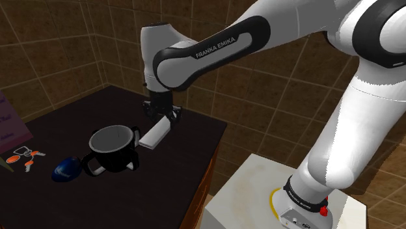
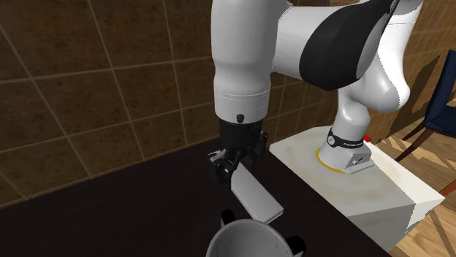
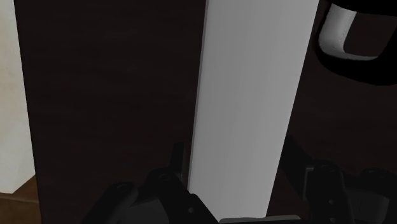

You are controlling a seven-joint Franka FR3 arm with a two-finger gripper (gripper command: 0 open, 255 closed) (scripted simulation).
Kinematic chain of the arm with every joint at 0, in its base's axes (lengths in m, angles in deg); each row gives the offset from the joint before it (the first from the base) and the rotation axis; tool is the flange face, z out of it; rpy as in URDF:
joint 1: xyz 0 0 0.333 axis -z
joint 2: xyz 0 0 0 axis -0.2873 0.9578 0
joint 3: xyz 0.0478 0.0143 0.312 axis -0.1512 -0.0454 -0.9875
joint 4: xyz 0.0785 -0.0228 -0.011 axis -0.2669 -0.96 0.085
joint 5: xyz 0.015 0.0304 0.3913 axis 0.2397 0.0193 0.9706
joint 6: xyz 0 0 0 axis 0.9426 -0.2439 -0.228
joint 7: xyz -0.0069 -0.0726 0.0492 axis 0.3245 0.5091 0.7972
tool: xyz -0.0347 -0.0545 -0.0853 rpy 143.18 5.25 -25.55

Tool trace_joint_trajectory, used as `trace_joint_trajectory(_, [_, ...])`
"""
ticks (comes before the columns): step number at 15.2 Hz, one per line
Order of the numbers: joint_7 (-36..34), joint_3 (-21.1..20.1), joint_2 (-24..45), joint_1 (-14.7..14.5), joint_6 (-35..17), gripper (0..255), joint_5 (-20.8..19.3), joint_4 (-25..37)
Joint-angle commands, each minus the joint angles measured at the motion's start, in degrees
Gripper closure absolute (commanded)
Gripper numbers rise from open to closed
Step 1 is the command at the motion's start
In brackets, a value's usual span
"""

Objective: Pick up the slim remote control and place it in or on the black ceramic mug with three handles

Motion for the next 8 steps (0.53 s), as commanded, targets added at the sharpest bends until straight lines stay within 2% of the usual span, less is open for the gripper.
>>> trace_joint_trajectory(1, [0.3, 0.0, -0.7, 0.1, 1.4, 255, 0.5, 0.8])
trace_joint_trajectory(8, [1.2, 0.0, -2.7, 0.3, 6.5, 255, 1.7, 4.2])
